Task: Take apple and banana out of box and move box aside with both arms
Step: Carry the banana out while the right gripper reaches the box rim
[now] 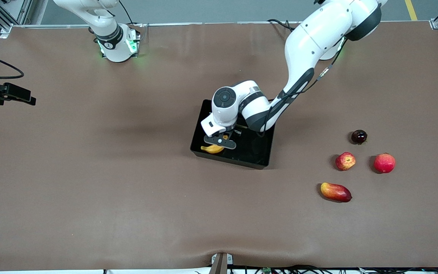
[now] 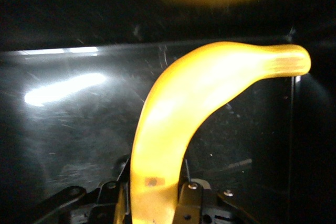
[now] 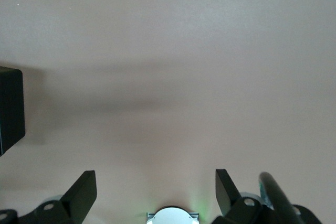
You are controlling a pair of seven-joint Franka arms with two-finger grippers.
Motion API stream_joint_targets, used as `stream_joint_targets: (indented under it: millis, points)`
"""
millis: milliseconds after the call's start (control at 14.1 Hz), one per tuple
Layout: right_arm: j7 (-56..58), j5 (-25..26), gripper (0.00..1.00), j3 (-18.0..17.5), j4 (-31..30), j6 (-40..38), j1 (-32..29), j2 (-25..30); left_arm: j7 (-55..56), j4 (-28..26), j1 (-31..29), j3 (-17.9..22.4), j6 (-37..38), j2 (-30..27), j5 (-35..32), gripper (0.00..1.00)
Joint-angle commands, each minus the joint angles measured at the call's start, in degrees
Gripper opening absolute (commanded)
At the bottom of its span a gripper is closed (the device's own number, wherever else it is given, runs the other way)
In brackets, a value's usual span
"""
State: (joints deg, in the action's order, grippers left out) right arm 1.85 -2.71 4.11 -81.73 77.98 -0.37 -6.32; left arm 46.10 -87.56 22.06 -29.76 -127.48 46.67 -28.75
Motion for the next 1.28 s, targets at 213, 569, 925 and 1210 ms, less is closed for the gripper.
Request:
stream_joint_targets:
  millis: [213, 569, 925, 1210]
  points:
    - [0.79, -0.11, 1.00, -0.24, 0.08, -0.38, -0.25, -0.09, -1.36, -0.86, -2.18, -0.21, 8.90, -12.28, 0.36, 0.00]
    - [-0.79, -2.74, 1.00, -0.60, -0.01, -0.29, 2.82, -0.09, -2.85, -0.86, -12.98, -0.39, 10.41, -17.04, 6.60, 0.00]
    - [-15.02, -3.89, 1.00, -0.51, -0.27, 3.31, 15.03, -4.31, -8.01, -0.68, -26.25, 0.14, 10.23, -17.40, 5.90, 0.00]
    - [-21.42, -5.90, 1.00, -0.60, -4.40, 11.29, 20.57, -7.29, -15.86, -0.68, -36.45, 0.32, 6.74, -14.33, 5.21, 0.00]
